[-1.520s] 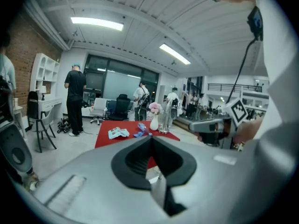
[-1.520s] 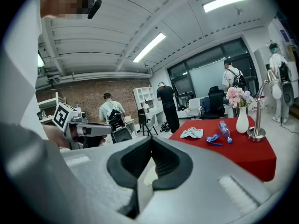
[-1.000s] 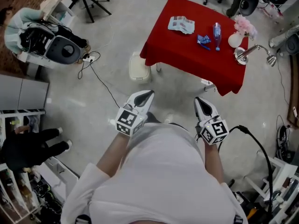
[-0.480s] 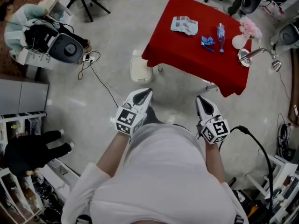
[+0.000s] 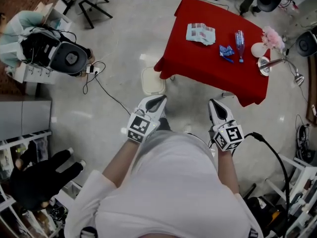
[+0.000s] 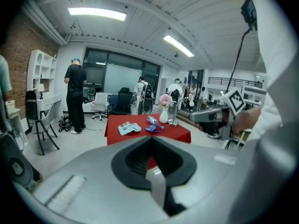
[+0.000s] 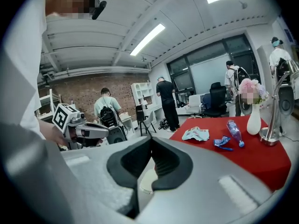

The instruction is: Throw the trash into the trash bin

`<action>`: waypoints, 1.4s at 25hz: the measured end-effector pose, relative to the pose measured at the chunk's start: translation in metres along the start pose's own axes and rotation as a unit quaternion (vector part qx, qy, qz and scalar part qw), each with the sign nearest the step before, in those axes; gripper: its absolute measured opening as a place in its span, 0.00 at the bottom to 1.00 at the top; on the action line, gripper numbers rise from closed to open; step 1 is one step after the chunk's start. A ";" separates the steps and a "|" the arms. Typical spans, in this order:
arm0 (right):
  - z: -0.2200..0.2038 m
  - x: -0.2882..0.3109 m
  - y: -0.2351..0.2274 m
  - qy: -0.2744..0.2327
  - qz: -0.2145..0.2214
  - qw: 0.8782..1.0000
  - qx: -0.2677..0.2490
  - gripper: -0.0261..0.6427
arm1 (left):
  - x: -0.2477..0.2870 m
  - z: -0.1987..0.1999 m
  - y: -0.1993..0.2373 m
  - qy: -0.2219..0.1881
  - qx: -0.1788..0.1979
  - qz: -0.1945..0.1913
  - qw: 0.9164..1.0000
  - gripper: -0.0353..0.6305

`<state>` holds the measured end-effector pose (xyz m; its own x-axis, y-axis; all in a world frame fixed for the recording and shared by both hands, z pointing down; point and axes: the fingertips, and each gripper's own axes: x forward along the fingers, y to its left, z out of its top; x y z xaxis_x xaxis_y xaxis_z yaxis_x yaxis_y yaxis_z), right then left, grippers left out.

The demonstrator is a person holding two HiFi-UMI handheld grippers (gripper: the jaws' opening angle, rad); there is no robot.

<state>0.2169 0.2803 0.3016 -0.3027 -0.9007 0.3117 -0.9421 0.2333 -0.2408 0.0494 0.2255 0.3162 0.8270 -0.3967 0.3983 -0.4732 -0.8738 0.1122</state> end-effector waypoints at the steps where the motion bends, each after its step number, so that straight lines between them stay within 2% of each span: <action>1: 0.001 0.009 0.002 0.001 -0.004 1.000 0.001 0.04 | 0.001 -0.001 0.009 0.003 0.002 -0.004 1.000 0.06; 11: 0.003 0.086 0.018 0.021 -0.036 0.999 -0.007 0.04 | 0.007 -0.008 0.083 0.026 0.001 -0.036 0.999 0.06; 17: 0.000 0.106 0.025 0.043 -0.028 0.999 0.003 0.04 | 0.012 -0.030 0.101 0.046 -0.028 -0.024 0.998 0.06; 22: -0.013 0.134 0.003 0.061 -0.009 0.998 -0.012 0.04 | 0.042 -0.046 0.121 0.045 -0.043 0.005 0.998 0.06; 29: -0.052 0.153 -0.012 0.113 0.032 0.993 -0.019 0.04 | 0.065 -0.102 0.129 0.081 -0.075 0.051 0.993 0.06; 35: -0.098 0.180 -0.005 0.152 0.068 0.985 -0.048 0.04 | 0.092 -0.190 0.143 0.123 -0.089 0.080 0.985 0.06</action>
<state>0.1528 0.1524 0.4488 -0.4421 -0.7109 0.5469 -0.8949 0.3908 -0.2155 0.0001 0.1174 0.5416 0.6498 -0.4254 0.6299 -0.6549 -0.7340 0.1799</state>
